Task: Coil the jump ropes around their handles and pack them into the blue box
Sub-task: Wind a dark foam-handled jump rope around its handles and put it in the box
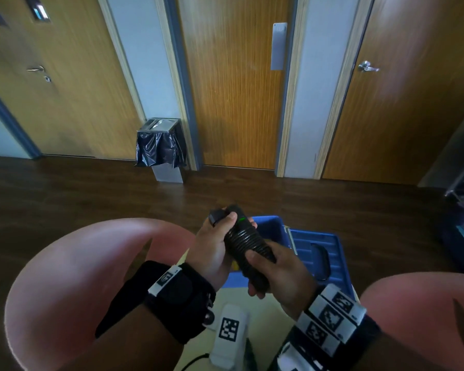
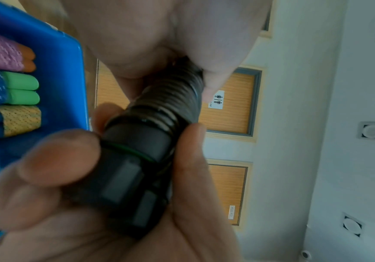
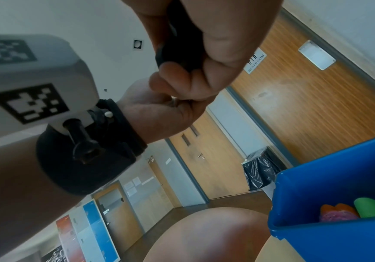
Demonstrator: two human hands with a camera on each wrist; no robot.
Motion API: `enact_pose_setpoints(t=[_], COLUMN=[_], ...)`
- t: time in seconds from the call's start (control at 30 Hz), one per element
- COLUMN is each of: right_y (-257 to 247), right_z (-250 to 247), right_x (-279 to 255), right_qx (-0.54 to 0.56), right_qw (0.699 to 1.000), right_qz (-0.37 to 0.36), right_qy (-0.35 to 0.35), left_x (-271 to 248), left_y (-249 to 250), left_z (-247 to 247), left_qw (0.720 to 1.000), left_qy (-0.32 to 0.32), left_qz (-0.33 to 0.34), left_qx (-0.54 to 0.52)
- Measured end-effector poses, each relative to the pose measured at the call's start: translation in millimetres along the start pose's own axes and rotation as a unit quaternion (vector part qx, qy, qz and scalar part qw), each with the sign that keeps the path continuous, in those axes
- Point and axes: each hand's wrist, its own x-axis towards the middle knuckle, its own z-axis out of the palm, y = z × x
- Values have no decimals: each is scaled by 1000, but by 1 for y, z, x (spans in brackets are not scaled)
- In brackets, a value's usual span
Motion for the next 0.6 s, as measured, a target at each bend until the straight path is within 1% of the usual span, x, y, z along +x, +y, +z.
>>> enact_pose_setpoints(t=[0.07, 0.17, 0.2, 0.23, 0.27, 0.3, 0.33, 0.37, 0.4, 0.43, 0.47, 0.5, 0.53, 0.57, 0.6], right_y=[1, 6, 9, 11, 14, 14, 14, 13, 13, 12, 13, 15, 18, 20, 23], right_z=[13, 26, 28, 29, 28, 28, 28, 30, 32, 35, 38, 40, 41, 41, 41], right_x=[12, 27, 32, 36, 40, 42, 44, 45, 47, 48, 50, 53, 56, 58, 60], right_qx=[-27, -132, -163, -196, -244, -305, -355, -377, -381, -364, -336, -303, -276, -251, -220], right_qw=[1000, 991, 987, 980, 970, 952, 935, 926, 924, 931, 941, 951, 959, 964, 970], right_qz=[-8, -3, 6, 16, 22, 20, 16, 9, 10, 19, 33, 49, 65, 80, 95], right_qy=[1, -1, 0, 0, -1, -8, -18, -21, -23, -24, -24, -23, -29, -40, -48], left_x=[12, 32, 40, 49, 58, 67, 74, 82, 84, 91, 95, 103, 111, 116, 129], left_y=[6, 16, 19, 21, 23, 25, 27, 28, 29, 28, 27, 22, 19, 22, 14], left_z=[-14, -37, -45, -54, -63, -71, -77, -83, -86, -90, -91, -95, -97, -100, -108], left_qw=[999, 992, 989, 988, 989, 989, 981, 959, 924, 899, 886, 869, 843, 860, 846], left_qy=[7, 8, 9, 12, 28, 48, 53, 39, 8, -20, -53, -64, -91, -161, -188], left_qz=[-27, -124, -148, -156, -143, -113, -71, -29, 20, 38, 52, 97, 160, 85, 52], left_qx=[-16, -27, -27, -17, 18, 80, 173, 278, 382, 436, 458, 482, 506, 477, 496])
